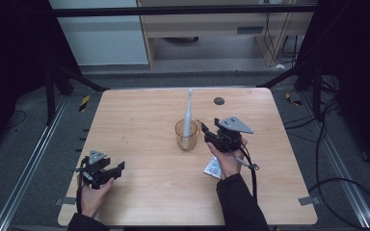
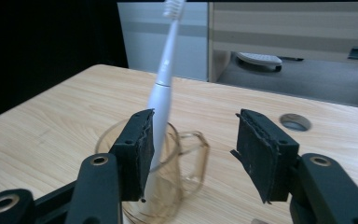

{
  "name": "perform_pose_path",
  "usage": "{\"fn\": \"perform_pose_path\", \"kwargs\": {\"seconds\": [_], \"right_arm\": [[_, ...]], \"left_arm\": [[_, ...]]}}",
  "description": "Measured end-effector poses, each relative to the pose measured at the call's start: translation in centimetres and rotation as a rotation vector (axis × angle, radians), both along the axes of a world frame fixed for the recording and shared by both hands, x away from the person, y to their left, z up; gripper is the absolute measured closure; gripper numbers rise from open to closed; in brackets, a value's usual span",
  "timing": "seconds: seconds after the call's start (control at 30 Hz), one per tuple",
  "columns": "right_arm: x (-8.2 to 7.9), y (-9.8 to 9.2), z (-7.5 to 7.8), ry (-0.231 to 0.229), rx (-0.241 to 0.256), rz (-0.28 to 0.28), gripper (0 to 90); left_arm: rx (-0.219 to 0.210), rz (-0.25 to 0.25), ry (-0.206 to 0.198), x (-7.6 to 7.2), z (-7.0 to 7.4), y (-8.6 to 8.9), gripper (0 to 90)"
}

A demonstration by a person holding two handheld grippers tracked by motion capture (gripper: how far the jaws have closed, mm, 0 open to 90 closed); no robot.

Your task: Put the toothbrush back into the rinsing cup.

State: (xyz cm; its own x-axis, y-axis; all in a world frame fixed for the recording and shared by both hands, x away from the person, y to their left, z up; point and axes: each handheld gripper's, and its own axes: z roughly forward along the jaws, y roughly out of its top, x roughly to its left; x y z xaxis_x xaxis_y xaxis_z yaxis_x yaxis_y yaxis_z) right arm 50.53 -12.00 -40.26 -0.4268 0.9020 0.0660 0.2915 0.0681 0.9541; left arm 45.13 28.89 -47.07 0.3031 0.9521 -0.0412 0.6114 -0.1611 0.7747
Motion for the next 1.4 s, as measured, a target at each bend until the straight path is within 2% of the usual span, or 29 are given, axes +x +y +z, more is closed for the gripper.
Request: {"fn": "perform_pose_path", "kwargs": {"seconds": [0.17, 0.27, 0.4, 0.47, 0.6, 0.73, 0.9, 1.0, 1.07, 1.13, 1.23, 1.3, 1.37, 1.4], "right_arm": [[-0.5, -1.8, 0.3, 0.020, -0.019, -0.001, 45.3], [-1.1, -2.7, 0.4, 0.027, -0.048, -0.001, 44.8], [-1.8, -3.6, 0.1, 0.060, -0.061, 0.025, 44.8], [-2.2, -4.0, -0.1, 0.061, -0.072, 0.028, 45.0], [-3.1, -5.2, -0.8, 0.077, -0.076, 0.032, 46.3], [-3.7, -6.2, -1.3, 0.115, -0.087, 0.047, 48.3], [-3.8, -7.0, -2.6, 0.176, -0.127, 0.068, 49.2], [-4.0, -7.3, -3.4, 0.197, -0.168, 0.081, 50.1], [-4.1, -7.5, -3.7, 0.206, -0.177, 0.085, 50.7], [-4.3, -7.8, -4.0, 0.189, -0.196, 0.085, 50.6], [-4.7, -8.3, -4.5, 0.208, -0.176, 0.104, 50.7], [-5.0, -8.6, -4.9, 0.199, -0.177, 0.109, 50.7], [-5.3, -8.7, -5.6, 0.225, -0.181, 0.118, 51.9], [-5.4, -8.7, -5.9, 0.221, -0.186, 0.111, 53.6]], "left_arm": [[0.004, -0.007, 0.005, 0.0, 0.0, 0.0, 41.5], [0.006, -0.010, 0.005, 0.0, 0.0, 0.0, 44.0], [0.006, -0.009, 0.010, 0.0, 0.0, -0.2, 46.1], [0.008, -0.015, 0.013, -0.1, 0.1, -0.2, 48.1], [0.010, -0.021, 0.020, -0.1, 0.0, -0.2, 51.8], [0.014, -0.026, 0.020, -0.1, 0.1, -0.3, 54.7], [0.011, -0.032, 0.027, -0.1, 0.0, -0.4, 56.9], [0.008, -0.035, 0.026, -0.1, 0.0, -0.4, 57.1], [0.010, -0.038, 0.030, -0.1, 0.0, -0.4, 57.0], [0.013, -0.040, 0.030, -0.1, 0.0, -0.4, 57.0], [0.010, -0.037, 0.025, -0.2, 0.1, -0.5, 56.9], [0.010, -0.039, 0.024, -0.2, 0.1, -0.5, 56.9], [0.011, -0.039, 0.027, -0.2, 0.0, -0.5, 56.9], [0.013, -0.041, 0.029, -0.2, 0.0, -0.5, 56.9]]}}
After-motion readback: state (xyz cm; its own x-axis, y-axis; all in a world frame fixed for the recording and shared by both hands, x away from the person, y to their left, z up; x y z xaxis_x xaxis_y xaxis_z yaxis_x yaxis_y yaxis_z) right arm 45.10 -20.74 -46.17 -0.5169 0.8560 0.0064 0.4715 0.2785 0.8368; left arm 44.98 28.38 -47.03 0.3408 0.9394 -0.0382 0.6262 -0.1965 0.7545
